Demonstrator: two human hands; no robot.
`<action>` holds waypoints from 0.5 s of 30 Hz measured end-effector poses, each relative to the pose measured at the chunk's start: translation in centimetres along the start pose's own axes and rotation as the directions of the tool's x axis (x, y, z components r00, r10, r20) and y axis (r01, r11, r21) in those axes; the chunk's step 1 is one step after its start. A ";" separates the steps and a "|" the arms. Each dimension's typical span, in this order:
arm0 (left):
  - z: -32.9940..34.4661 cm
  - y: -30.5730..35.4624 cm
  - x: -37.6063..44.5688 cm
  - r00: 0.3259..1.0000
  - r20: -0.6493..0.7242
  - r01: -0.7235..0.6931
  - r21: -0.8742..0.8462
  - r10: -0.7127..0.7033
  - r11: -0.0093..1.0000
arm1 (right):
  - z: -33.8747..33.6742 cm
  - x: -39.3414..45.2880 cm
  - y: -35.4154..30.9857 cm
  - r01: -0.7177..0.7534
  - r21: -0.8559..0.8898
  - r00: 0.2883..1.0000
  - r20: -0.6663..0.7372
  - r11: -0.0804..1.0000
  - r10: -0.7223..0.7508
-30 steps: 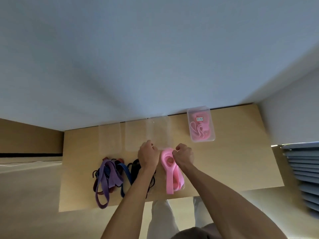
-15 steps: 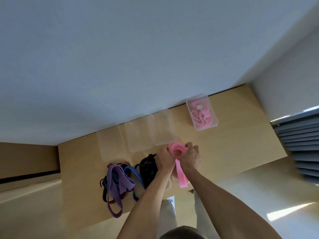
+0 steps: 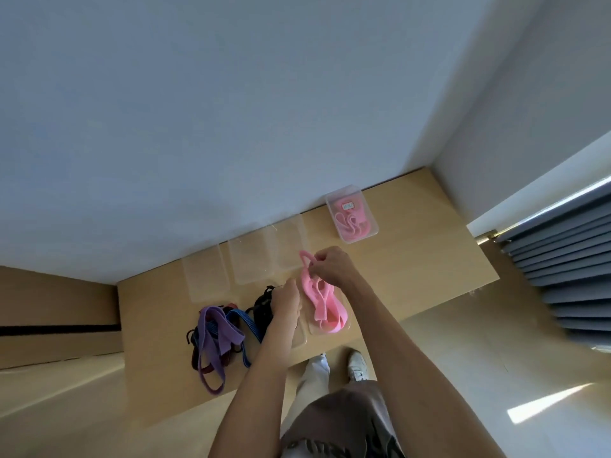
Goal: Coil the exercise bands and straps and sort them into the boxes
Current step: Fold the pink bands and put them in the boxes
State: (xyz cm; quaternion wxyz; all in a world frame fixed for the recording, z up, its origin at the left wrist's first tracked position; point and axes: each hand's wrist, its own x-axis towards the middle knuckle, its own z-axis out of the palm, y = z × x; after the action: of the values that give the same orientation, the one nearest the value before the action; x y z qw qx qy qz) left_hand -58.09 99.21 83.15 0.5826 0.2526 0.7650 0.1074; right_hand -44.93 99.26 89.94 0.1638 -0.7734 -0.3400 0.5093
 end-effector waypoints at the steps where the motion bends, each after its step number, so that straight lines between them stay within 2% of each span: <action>1: -0.2 -0.1 -0.8 0.990 0.093 0.120 -0.096 -0.111 0.988 | -1.0 -0.8 -0.3 0.038 0.043 0.999 0.028 0.998 -0.039; 3: -0.2 -0.2 -2.0 0.939 0.234 0.286 -0.118 -0.253 0.951 | -2.7 -2.0 -0.7 0.083 0.099 0.993 0.074 0.992 -0.090; 6: 0.8 -0.2 -2.7 0.933 0.264 0.272 -0.073 -0.245 0.960 | -4.1 -2.7 -0.1 0.088 0.100 0.988 0.117 0.991 -0.100; 8: 2.1 -0.5 -2.0 0.985 0.125 0.105 0.098 -0.117 0.990 | -4.0 -2.5 1.0 0.067 0.080 0.991 0.107 0.995 -0.076; 10: 2.9 -0.8 -1.1 0.994 -0.053 -0.062 0.418 0.093 0.906 | -3.4 -1.9 2.6 0.038 0.040 0.996 0.073 0.998 -0.041; 11: 3.1 -1.0 -0.3 0.984 -0.091 -0.086 0.523 0.156 0.848 | -3.0 -1.5 3.5 0.023 0.020 0.998 0.055 1.000 -0.024; 15: 4.6 -1.4 2.4 0.960 -0.042 -0.184 0.654 0.278 0.733 | -1.2 0.6 7.1 -0.063 0.008 0.998 -0.009 0.998 0.063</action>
State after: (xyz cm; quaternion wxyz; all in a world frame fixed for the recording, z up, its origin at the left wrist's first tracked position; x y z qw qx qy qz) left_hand -54.58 98.67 79.19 0.3885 0.5224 0.7556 -0.0730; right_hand -41.10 94.69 85.78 0.1520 -0.7855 -0.3128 0.5119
